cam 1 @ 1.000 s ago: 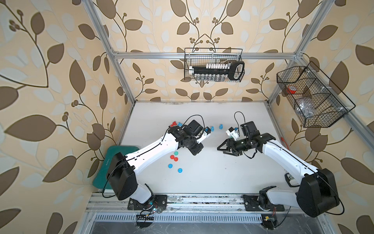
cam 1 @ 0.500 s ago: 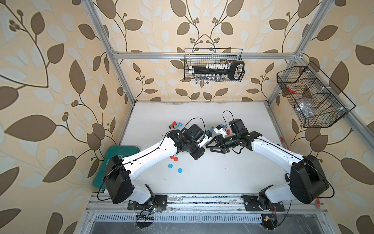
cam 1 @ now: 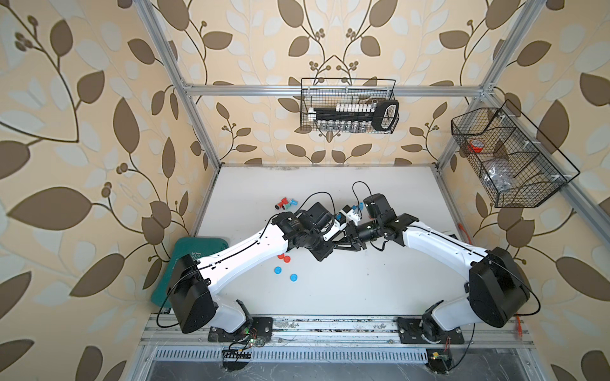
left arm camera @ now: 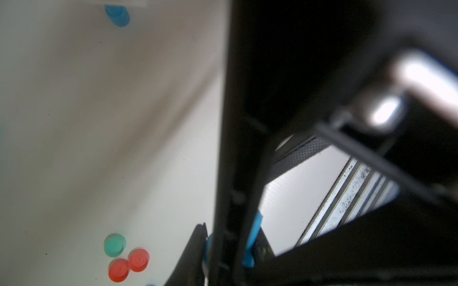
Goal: Close the stamp cap
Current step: Pick up the stamp from the center of the board.
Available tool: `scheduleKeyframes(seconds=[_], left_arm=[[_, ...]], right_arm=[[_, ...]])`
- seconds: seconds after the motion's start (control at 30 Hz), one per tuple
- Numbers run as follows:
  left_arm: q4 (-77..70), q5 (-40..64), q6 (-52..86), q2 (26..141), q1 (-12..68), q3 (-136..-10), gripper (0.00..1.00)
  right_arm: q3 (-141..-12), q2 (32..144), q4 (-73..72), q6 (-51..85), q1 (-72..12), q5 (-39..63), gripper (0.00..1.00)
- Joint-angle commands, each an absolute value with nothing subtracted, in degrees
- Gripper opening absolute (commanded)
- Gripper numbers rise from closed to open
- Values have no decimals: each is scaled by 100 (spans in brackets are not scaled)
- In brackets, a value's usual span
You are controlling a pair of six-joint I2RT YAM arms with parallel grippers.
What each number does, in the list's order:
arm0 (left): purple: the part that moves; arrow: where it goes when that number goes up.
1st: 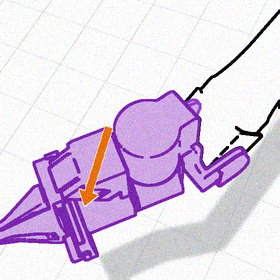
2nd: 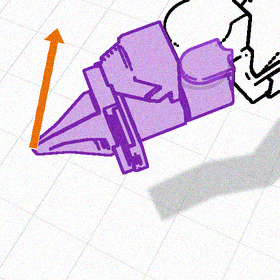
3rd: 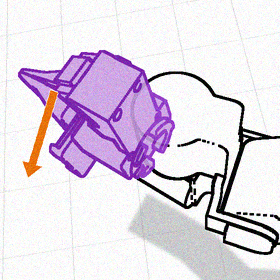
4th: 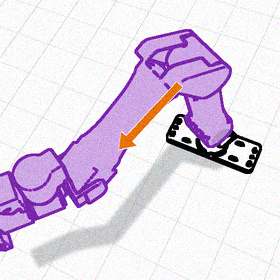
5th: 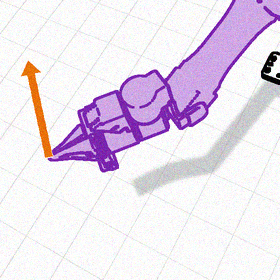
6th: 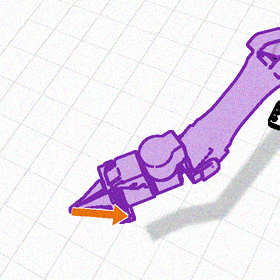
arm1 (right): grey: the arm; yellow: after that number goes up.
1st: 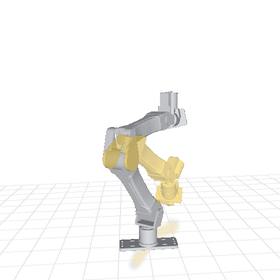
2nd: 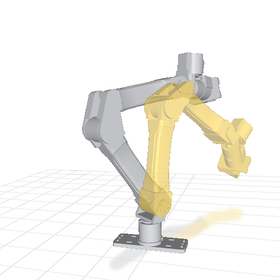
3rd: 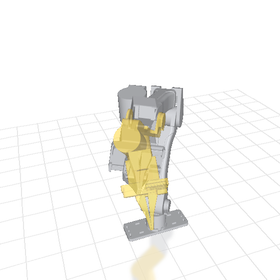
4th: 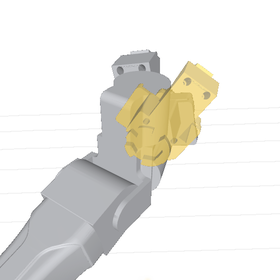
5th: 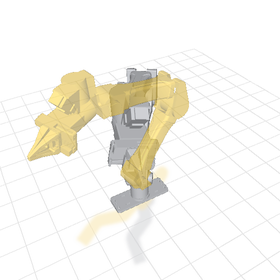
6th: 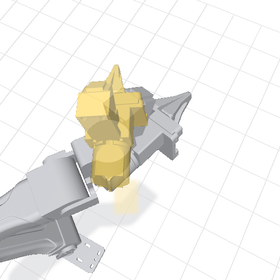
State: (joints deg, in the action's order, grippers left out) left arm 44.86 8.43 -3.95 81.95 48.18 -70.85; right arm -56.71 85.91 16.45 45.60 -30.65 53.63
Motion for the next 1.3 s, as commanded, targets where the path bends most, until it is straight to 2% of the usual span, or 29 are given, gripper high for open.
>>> scheduleKeyframes(seconds=[0.0,0.63,0.87,0.9,0.97,1.03,1.27], left_arm=[[4386,820,-300,8094,4895,-7092,24],[4368,716,-235,8156,4966,-7219,25],[4395,661,-226,8139,4971,-7225,25],[4408,639,-225,8139,4968,-7225,28],[4458,616,-200,8135,4969,-7238,41],[4561,570,-170,8139,4966,-7258,51],[4733,55,-75,7769,4961,-7054,58]], right_arm=[[-5748,8700,1516,4596,-3133,5526,41],[-5656,8660,1464,4597,-3257,5624,12],[-5658,8624,1467,4588,-3309,5662,7],[-5664,8621,1489,4575,-3311,5648,7],[-5713,8605,1592,4513,-3306,5565,7],[-5865,8604,1921,4273,-3287,5397,7],[-6395,8705,3097,3480,-2583,4875,7]])
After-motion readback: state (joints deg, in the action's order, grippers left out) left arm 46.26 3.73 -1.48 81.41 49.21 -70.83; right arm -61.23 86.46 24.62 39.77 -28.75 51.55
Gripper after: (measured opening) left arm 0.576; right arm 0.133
